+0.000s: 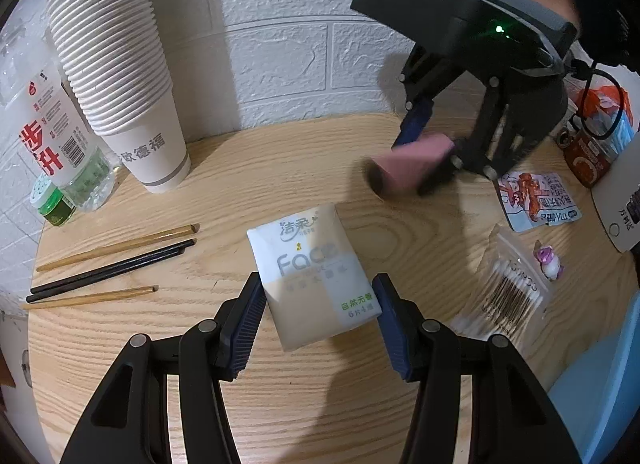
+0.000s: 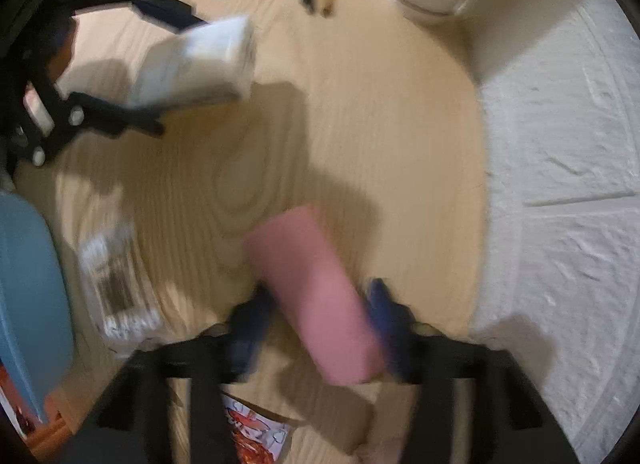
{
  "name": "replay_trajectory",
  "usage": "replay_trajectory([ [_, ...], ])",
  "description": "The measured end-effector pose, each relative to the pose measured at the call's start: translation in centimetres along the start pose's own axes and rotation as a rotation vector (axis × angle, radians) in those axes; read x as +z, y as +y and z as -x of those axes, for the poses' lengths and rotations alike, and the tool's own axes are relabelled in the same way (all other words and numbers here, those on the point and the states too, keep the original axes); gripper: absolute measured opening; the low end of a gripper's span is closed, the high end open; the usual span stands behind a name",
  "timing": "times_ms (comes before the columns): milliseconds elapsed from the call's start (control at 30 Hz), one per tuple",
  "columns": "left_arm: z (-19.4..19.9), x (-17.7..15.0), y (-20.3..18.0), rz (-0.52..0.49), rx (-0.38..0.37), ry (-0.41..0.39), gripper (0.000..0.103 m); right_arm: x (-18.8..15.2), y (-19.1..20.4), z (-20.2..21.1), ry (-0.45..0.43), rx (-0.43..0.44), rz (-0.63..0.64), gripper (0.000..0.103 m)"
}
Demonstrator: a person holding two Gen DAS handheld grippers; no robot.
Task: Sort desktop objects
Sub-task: 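Grasp the white Face tissue pack with the left tool while the right tool grasps the pink roll, then carry the tissue pack and pink roll over the blue basin and release the tissue pack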
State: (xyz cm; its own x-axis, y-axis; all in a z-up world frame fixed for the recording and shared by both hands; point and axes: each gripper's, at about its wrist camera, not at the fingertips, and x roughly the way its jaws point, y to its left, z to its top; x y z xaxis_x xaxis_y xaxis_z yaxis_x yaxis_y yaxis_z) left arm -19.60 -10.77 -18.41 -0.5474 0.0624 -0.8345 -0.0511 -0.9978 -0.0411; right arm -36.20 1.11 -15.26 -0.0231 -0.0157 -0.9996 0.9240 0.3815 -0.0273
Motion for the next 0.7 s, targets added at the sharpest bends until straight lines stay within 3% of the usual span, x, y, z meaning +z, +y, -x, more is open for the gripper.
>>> replay_trajectory([
  [367,1.4,0.3,-0.1,-0.001,0.004,-0.027,0.052,-2.9,0.0,3.4,-0.023,-0.079,-0.026,0.035],
  [700,3.8,1.0,-0.6,-0.027,0.024,-0.071,0.052,-5.7,-1.3,11.4,-0.174,-0.157,-0.234,0.035],
])
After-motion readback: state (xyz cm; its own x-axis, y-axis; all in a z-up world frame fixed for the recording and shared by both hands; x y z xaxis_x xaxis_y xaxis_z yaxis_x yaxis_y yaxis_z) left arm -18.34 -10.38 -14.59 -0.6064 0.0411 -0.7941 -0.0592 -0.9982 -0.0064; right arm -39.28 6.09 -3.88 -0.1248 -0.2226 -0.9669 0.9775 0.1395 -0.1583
